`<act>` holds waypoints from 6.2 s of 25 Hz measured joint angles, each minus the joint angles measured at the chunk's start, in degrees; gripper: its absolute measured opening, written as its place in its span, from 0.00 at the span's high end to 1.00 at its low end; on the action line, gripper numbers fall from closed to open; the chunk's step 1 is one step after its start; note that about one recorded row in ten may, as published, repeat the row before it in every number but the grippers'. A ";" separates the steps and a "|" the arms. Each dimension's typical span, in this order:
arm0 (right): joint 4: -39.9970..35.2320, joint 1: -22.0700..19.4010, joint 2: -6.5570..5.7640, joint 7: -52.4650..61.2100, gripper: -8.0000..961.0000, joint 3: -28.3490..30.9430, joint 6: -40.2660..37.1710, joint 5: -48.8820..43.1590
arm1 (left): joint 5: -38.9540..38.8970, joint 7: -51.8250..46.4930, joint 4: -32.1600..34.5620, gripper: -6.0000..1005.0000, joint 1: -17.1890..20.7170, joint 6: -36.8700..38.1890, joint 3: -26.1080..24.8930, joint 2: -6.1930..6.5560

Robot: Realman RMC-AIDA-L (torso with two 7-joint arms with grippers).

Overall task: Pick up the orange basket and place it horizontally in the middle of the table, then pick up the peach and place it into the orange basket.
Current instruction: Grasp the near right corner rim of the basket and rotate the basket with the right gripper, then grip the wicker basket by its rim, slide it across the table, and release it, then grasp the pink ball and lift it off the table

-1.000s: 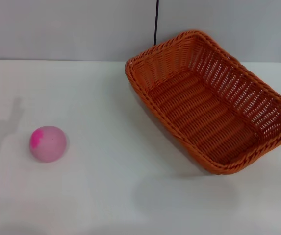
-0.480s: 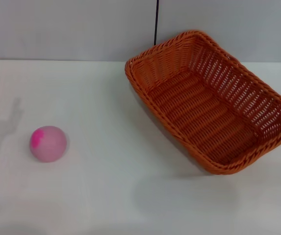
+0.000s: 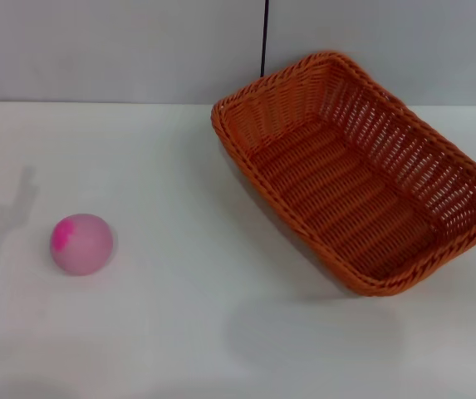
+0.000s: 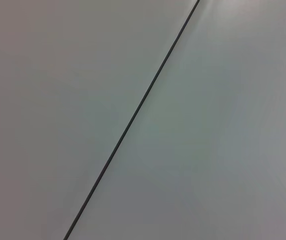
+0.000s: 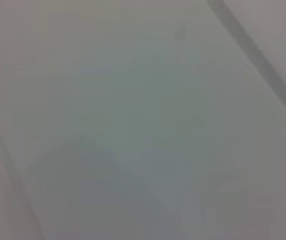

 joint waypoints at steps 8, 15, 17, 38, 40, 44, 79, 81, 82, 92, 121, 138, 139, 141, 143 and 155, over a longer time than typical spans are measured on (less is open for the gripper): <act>-30.03 1.17 -1.42 27.64 0.36 -13.75 -3.36 -9.53 | -0.05 0.00 -0.12 0.17 -0.02 0.13 0.00 0.00; -45.14 9.50 -5.38 42.50 0.36 -16.11 -9.50 -26.82 | 0.01 0.00 -0.36 0.17 0.00 0.19 0.00 0.00; -45.19 13.75 -6.94 44.64 0.36 -16.16 -12.03 -33.56 | -0.05 0.00 -0.48 0.17 0.09 0.20 0.00 0.00; -26.63 26.24 -9.72 49.19 0.36 -35.53 -0.93 -55.55 | -0.04 0.00 -0.30 0.17 0.08 0.23 0.00 -0.10; -25.85 26.24 -9.69 49.19 0.36 -36.30 -0.08 -55.56 | -0.03 0.00 -0.30 0.17 0.08 0.23 0.00 -0.09; -23.58 26.23 -9.56 49.20 0.36 -37.21 1.54 -55.59 | 0.05 0.00 -0.23 0.17 0.08 0.31 0.00 -0.09; -14.89 25.18 -9.80 39.53 0.82 -38.12 3.09 -48.10 | 0.22 0.00 -0.47 0.17 0.16 1.70 0.00 -0.09; -15.40 23.93 -11.72 37.44 0.82 -36.60 -1.20 -41.18 | 0.17 0.00 -0.47 0.17 0.17 1.70 0.00 -0.09; -15.40 23.59 -12.39 37.28 0.82 -36.51 -2.14 -39.11 | 0.13 0.00 -0.47 0.17 0.17 1.70 0.00 -0.09; -15.10 22.95 -15.98 31.15 0.82 -36.75 -9.95 -28.68 | -0.13 0.00 -0.47 0.17 -0.09 1.69 0.00 -0.09; -5.58 34.66 -6.68 21.14 0.82 -51.34 3.03 -37.58 | -0.01 -0.62 -1.26 0.17 0.41 1.83 0.76 -0.17; -10.78 33.04 -6.50 20.04 0.52 -45.38 4.58 -34.94 | 0.30 -0.62 -0.83 0.17 0.86 1.36 3.28 0.11; -11.80 32.11 -6.38 19.42 0.52 -43.83 4.65 -33.85 | 0.34 -0.62 -0.76 0.17 0.86 1.30 3.55 0.15; -13.88 28.14 -6.11 16.45 0.52 -39.63 4.81 -27.31 | 0.34 -0.62 -0.21 0.17 0.91 1.20 4.79 0.42; -14.12 26.15 -6.02 14.91 0.52 -38.25 4.84 -23.78 | 0.33 -0.62 0.79 0.17 0.76 1.15 5.70 0.60; -9.47 -1.11 0.21 -2.13 0.52 -35.42 3.34 20.77 | 0.35 -6.42 16.44 0.17 -3.32 1.60 17.47 1.82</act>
